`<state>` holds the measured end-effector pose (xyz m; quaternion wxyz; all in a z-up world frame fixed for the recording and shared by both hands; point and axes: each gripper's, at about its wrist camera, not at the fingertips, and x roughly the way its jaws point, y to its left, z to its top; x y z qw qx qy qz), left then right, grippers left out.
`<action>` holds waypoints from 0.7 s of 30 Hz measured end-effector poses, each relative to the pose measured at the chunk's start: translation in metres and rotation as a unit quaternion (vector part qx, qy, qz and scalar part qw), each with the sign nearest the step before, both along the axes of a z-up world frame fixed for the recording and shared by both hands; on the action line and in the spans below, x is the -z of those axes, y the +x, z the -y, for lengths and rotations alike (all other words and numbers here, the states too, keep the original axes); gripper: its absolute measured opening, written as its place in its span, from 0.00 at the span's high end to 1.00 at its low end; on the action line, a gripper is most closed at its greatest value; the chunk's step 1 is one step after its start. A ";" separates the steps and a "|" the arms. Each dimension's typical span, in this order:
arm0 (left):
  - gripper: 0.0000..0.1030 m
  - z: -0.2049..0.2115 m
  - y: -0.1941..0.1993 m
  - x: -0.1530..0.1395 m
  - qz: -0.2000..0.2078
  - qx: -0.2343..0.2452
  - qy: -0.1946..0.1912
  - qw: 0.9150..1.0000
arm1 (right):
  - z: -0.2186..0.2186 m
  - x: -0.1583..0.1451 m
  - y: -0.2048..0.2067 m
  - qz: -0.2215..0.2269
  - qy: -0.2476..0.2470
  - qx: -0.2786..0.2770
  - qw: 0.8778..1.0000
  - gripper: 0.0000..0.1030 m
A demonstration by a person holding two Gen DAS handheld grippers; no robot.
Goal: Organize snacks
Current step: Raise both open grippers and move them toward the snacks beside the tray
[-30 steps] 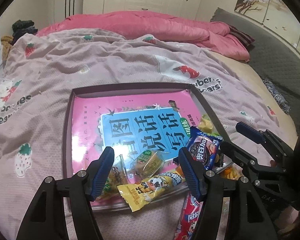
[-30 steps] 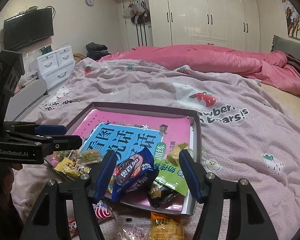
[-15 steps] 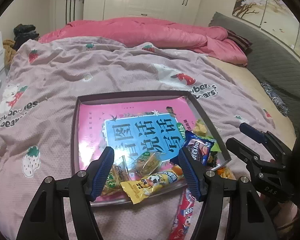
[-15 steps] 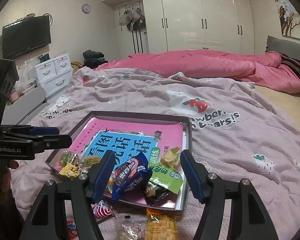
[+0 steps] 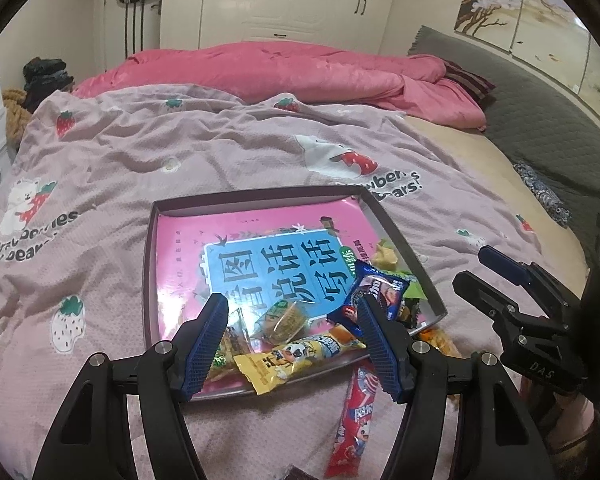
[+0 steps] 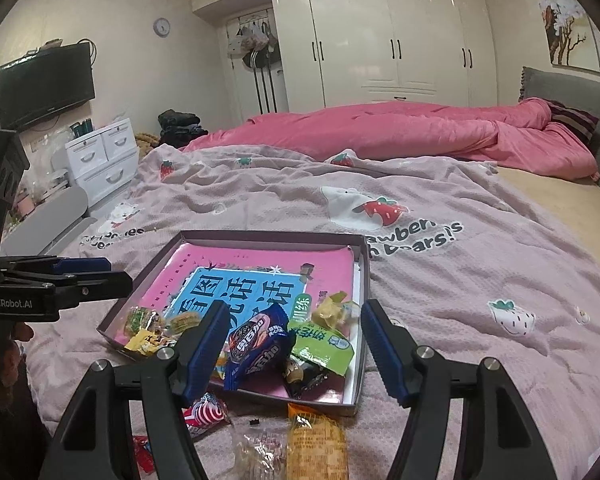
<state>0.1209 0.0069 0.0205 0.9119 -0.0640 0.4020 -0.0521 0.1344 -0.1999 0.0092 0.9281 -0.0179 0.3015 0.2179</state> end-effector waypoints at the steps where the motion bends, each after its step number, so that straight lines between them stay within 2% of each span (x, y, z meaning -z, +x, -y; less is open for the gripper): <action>1: 0.33 0.000 -0.001 0.000 0.000 0.001 0.000 1.000 | 0.001 -0.001 -0.001 -0.001 0.001 0.001 1.000 0.34; 5: 0.33 0.002 -0.004 -0.003 0.000 0.005 0.001 1.000 | 0.004 -0.003 -0.005 0.001 0.002 0.006 1.000 0.31; 21: 0.33 0.015 -0.020 0.000 -0.015 0.022 0.009 1.000 | 0.017 -0.007 -0.023 -0.012 0.002 0.033 0.999 0.30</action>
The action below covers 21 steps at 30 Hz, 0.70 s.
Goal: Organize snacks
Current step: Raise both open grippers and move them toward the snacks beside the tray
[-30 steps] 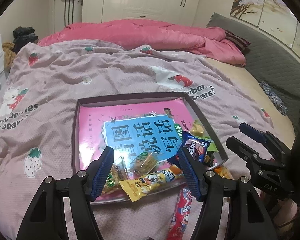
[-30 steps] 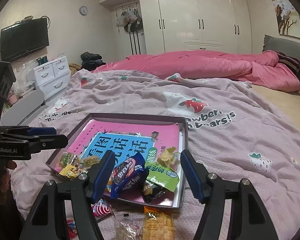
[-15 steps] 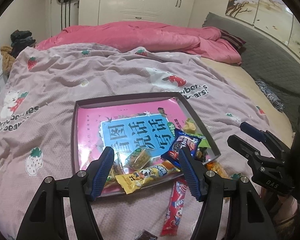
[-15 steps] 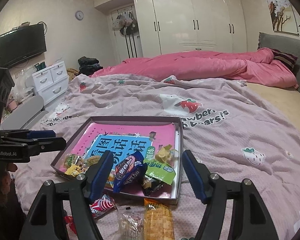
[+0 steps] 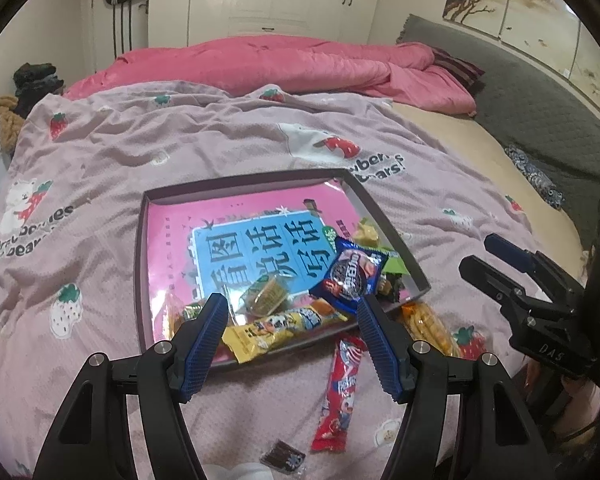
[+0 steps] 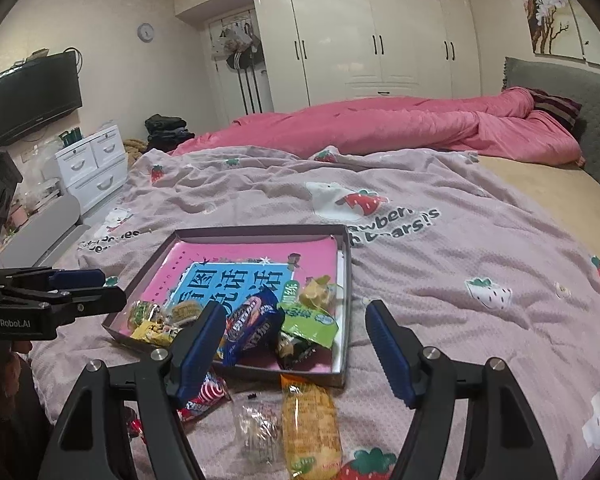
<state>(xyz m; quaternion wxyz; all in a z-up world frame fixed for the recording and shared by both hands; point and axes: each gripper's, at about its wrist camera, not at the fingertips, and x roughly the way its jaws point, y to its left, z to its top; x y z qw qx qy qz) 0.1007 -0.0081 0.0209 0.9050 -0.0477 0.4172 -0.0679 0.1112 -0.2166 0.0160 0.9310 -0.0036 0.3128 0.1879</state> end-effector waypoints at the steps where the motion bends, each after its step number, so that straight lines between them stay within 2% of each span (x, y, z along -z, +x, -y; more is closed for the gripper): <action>1: 0.33 0.001 -0.001 0.001 -0.002 0.001 0.000 1.000 | 0.001 0.000 -0.001 -0.003 -0.001 0.004 1.000 0.30; 9: 0.33 0.006 -0.008 0.009 -0.018 0.012 0.003 1.000 | 0.013 0.006 -0.007 -0.025 -0.001 0.026 0.999 0.30; 21: 0.33 0.016 -0.013 0.022 -0.042 0.025 0.008 0.999 | 0.015 0.014 -0.012 -0.050 -0.017 0.030 0.998 0.30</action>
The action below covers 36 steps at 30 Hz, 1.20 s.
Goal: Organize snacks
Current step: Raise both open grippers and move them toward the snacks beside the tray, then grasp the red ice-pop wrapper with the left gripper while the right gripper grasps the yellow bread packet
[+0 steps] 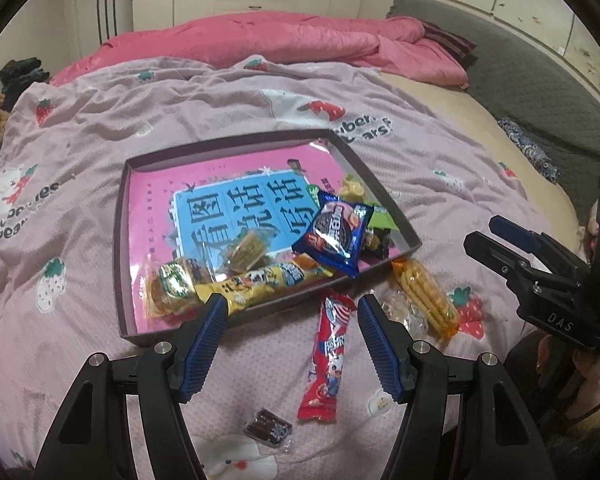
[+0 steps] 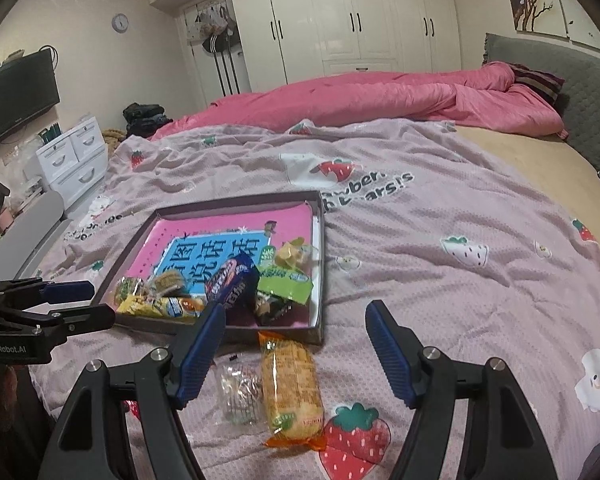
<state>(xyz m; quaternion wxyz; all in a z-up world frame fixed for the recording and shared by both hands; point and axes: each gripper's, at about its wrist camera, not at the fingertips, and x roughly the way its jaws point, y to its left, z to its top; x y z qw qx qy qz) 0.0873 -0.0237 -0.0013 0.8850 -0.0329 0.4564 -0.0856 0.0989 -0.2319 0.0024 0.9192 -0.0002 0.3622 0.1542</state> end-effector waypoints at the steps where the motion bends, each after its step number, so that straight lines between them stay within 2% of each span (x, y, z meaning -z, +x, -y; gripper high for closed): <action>1: 0.33 0.001 0.000 0.002 -0.004 0.001 0.001 1.000 | 0.000 0.002 0.000 -0.005 -0.003 -0.001 1.000 0.30; 11: 0.33 0.015 0.002 0.033 -0.047 0.024 0.012 0.999 | -0.009 0.034 0.006 -0.066 -0.049 -0.015 0.997 0.30; 21: 0.33 0.028 0.004 0.060 -0.078 0.042 0.020 0.996 | -0.011 0.055 0.013 -0.104 -0.066 -0.019 0.992 0.30; 28: 0.33 0.033 0.006 0.071 -0.087 0.051 0.026 0.995 | -0.013 0.064 0.016 -0.120 -0.075 -0.027 0.990 0.40; 36: 0.33 0.035 0.009 0.079 -0.091 0.052 0.028 0.994 | -0.012 0.071 0.022 -0.131 -0.067 -0.028 0.989 0.42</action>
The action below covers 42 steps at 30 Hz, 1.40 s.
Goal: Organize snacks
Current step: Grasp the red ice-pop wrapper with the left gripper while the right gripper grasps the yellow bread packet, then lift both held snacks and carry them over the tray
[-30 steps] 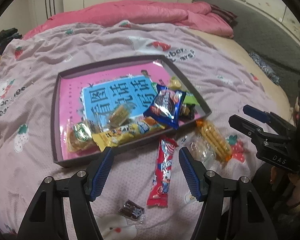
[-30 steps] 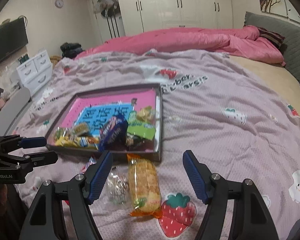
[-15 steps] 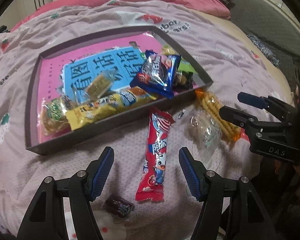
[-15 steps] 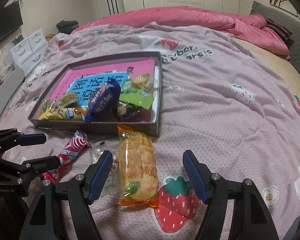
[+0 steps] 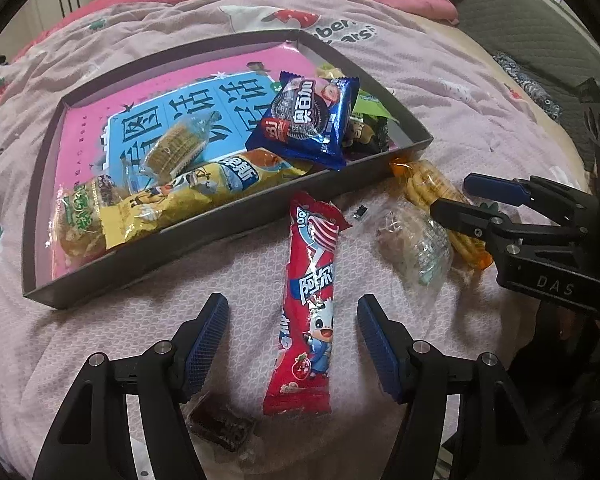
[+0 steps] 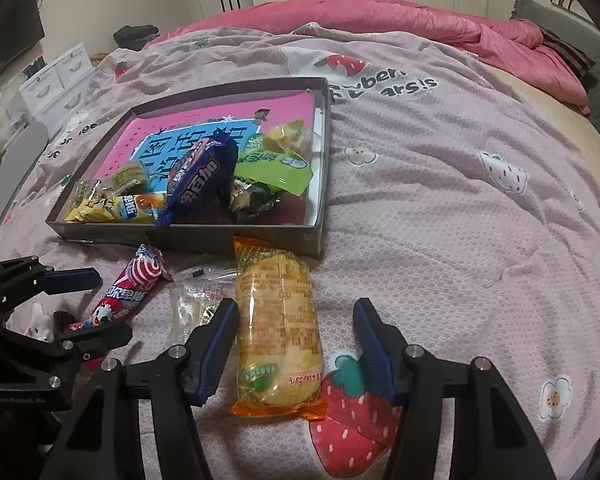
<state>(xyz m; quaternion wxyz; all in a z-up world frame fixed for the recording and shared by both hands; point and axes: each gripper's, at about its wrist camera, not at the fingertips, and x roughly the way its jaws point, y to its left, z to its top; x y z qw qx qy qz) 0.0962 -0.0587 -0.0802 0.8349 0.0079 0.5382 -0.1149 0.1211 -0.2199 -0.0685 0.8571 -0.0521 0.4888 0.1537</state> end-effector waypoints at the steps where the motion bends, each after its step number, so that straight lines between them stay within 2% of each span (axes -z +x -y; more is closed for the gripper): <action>1: 0.33 0.000 0.000 0.001 0.001 0.000 0.000 1.000 | 0.000 0.001 0.001 -0.002 0.000 0.001 1.000 0.43; 5: 0.33 0.002 0.002 0.005 -0.002 0.001 0.002 1.000 | -0.003 0.010 0.008 -0.019 -0.005 -0.006 1.000 0.48; 6: 0.35 0.002 0.003 0.005 0.000 0.001 0.003 1.000 | -0.005 0.012 0.009 -0.023 -0.011 -0.009 1.000 0.50; 8: 0.41 0.003 0.003 0.006 0.003 0.000 0.005 1.000 | -0.009 0.015 0.009 -0.023 -0.018 -0.020 0.999 0.62; 11: 0.46 0.004 0.004 0.007 0.005 0.002 0.008 1.000 | -0.014 0.014 0.005 -0.015 -0.031 -0.031 0.999 0.65; 13: 0.57 0.004 0.006 0.008 0.003 0.003 0.011 1.000 | -0.012 0.014 0.006 -0.017 -0.024 -0.030 0.999 0.66; 17: 0.67 0.005 0.008 0.009 0.005 0.004 0.004 1.000 | -0.010 0.010 0.004 -0.011 -0.013 -0.027 0.999 0.66; 19: 0.77 0.007 0.008 0.011 0.004 0.008 -0.002 1.000 | -0.008 0.004 0.001 -0.001 -0.007 -0.024 1.000 0.66; 27: 0.82 0.003 0.004 0.003 0.008 0.008 -0.023 1.000 | -0.004 -0.010 -0.002 0.016 0.020 -0.018 1.000 0.66; 42: 0.82 -0.008 -0.005 -0.029 0.024 0.000 -0.074 0.997 | 0.006 -0.039 -0.014 0.065 0.075 -0.015 0.995 0.66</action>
